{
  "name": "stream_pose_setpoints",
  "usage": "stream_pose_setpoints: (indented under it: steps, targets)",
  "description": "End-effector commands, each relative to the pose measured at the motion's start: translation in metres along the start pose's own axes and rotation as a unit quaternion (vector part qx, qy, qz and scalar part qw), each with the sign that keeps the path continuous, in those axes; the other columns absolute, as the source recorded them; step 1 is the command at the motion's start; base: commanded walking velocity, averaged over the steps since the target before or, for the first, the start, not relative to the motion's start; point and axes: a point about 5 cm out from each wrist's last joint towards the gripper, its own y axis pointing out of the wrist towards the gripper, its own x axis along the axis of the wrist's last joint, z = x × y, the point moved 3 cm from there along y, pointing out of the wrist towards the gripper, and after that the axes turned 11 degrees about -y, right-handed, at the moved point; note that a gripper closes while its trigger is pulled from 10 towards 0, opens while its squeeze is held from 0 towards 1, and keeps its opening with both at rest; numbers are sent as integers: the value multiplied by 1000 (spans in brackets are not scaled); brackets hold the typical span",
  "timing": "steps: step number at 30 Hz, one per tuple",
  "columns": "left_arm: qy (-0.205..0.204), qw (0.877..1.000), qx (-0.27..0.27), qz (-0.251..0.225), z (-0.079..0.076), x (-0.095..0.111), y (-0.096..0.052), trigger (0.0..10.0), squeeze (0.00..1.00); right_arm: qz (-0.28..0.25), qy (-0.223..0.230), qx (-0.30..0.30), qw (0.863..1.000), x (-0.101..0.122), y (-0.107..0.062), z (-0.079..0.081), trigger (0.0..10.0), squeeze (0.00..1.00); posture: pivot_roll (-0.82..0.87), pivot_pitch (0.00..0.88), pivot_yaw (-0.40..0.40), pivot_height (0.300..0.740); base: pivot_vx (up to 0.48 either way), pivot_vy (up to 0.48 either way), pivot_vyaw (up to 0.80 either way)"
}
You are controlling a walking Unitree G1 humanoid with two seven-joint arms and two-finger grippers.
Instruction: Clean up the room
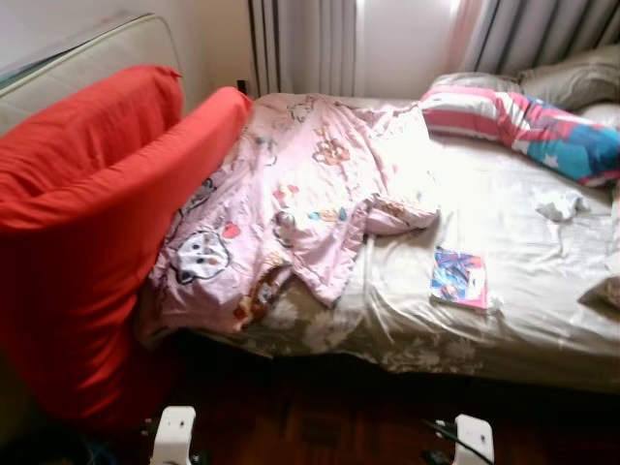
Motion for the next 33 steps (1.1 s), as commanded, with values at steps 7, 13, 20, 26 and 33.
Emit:
stream_pose_setpoints:
  steps: [7,13,20,26,33]
  targets:
    - [-4,1000,1,7,2,-3,-1,10000,0,-3,-2,-2,1000,3,0,-1,10000,0,-61,0,7,740,0,-274,0]
    - [-4,1000,1,7,2,-4,-1,10000,0,-3,-1,-2,1000,3,0,-1,10000,0,-64,0,8,740,0,-82,0]
    - [-15,1000,-1,4,1,-4,-1,10000,0,-2,-1,-3,1000,2,0,-1,10000,0,-65,0,8,740,0,0,0]
    - [-20,1000,-6,5,0,-5,-1,10000,0,-2,-3,-2,1000,2,0,-1,10000,0,-61,0,7,740,0,0,0]
    - [-18,1000,-9,6,0,-6,-1,10000,0,-2,0,-2,1000,1,0,-1,10000,0,-66,0,10,740,0,0,0]
